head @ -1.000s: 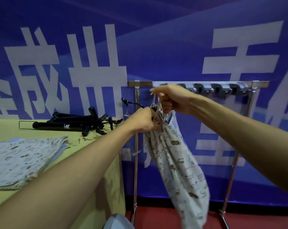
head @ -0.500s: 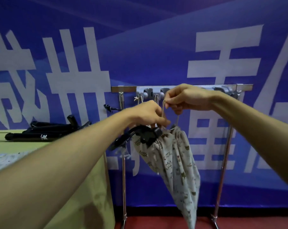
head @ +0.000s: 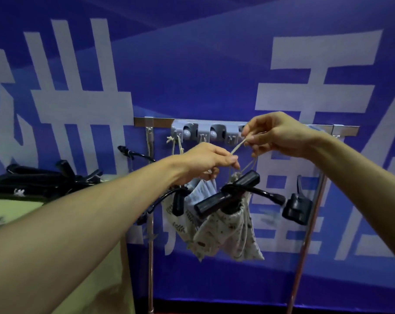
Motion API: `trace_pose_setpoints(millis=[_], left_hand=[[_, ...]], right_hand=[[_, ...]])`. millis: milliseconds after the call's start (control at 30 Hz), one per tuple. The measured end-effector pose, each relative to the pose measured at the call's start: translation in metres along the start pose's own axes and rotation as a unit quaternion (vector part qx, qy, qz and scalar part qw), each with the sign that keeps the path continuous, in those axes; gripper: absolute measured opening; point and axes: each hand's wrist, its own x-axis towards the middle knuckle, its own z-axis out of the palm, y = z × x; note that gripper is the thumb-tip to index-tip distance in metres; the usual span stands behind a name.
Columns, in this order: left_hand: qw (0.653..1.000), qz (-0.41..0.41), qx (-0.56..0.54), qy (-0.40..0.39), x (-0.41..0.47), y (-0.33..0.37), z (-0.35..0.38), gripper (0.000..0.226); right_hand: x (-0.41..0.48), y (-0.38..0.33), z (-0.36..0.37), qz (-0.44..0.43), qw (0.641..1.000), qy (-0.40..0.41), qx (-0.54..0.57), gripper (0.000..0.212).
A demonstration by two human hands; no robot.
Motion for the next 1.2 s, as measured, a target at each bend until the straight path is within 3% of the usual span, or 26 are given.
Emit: trace_pose_setpoints(millis=[167, 367, 533, 833, 933, 1000, 1100, 1200], left_hand=[[0.993, 0.001, -0.083, 0.087, 0.04, -0.005, 0.005, 0.026], [0.983, -0.026, -0.07, 0.17, 0.072, -0.009, -0.002, 0.028], [0.972, -0.078, -0.003, 0.221, 0.094, -0.021, -0.004, 0.018], [0.986, -0.049, 0.071, 0.142, 0.088, -0.037, 0.002, 0.022], [0.99, -0.056, 0.062, 0.113, 0.079, -0.033, 0.0, 0.021], [0.992, -0.059, 0.058, 0.1, 0.067, -0.032, -0.008, 0.034], [0.991, -0.043, 0.044, 0.123, 0.039, -0.032, -0.026, 0.041], [0.988, -0.039, 0.041, 0.143, -0.002, -0.034, -0.048, 0.034]], right_hand=[[0.03, 0.012, -0.003, 0.017, 0.991, 0.133, -0.026, 0.012], [0.065, 0.024, 0.004, 0.027, 0.971, 0.224, -0.08, 0.011], [0.077, 0.032, 0.01, 0.046, 0.964, 0.217, -0.145, 0.005], [0.066, 0.042, 0.009, 0.063, 0.974, 0.144, -0.165, 0.016], [0.061, 0.032, 0.012, 0.073, 0.959, 0.157, -0.224, 0.018], [0.057, 0.019, 0.019, 0.07, 0.942, 0.181, -0.273, 0.021], [0.052, -0.001, 0.042, 0.031, 0.912, 0.207, -0.352, 0.025], [0.05, -0.022, 0.079, -0.023, 0.902, 0.181, -0.391, 0.026]])
